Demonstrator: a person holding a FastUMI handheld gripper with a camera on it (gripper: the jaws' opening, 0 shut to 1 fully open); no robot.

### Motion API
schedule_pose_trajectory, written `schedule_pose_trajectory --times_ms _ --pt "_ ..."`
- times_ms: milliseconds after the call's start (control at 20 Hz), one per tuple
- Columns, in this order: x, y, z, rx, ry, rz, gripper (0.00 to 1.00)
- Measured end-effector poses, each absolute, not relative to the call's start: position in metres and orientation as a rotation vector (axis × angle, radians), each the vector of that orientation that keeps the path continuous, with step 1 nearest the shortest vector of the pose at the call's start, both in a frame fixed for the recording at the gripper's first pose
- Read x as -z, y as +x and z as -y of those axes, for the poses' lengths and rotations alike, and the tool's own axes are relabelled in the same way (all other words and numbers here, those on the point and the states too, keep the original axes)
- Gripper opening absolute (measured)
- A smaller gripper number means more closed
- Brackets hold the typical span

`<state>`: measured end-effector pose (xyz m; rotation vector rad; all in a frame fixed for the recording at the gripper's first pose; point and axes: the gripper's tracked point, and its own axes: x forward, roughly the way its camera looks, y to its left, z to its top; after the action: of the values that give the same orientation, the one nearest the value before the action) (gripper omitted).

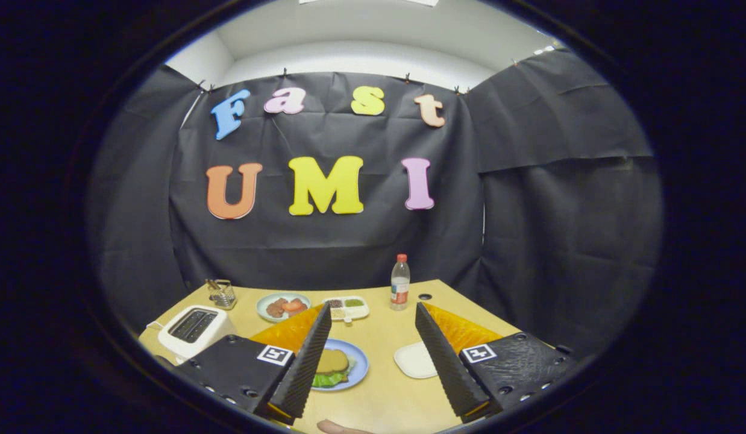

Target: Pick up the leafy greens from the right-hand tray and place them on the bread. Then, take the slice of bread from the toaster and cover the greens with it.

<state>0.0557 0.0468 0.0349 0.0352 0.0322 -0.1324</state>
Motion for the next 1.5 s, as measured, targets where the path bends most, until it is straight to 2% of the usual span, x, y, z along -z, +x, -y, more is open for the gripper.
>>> schedule_pose_trajectory --times_ms 300,600,750,800,1500 --pt "-0.059 -0.011 -0.045 0.133 -0.011 0.018 0.87" --pt "-0.054 -0.06 -0.058 0.089 0.011 0.048 0.88" --pt "-0.047 -0.069 -0.063 0.073 0.006 0.046 0.9" --pt "-0.045 -0.07 -0.064 0.069 0.006 0.041 0.93" --pt "-0.039 -0.082 -0.083 0.039 -0.035 0.033 0.95"
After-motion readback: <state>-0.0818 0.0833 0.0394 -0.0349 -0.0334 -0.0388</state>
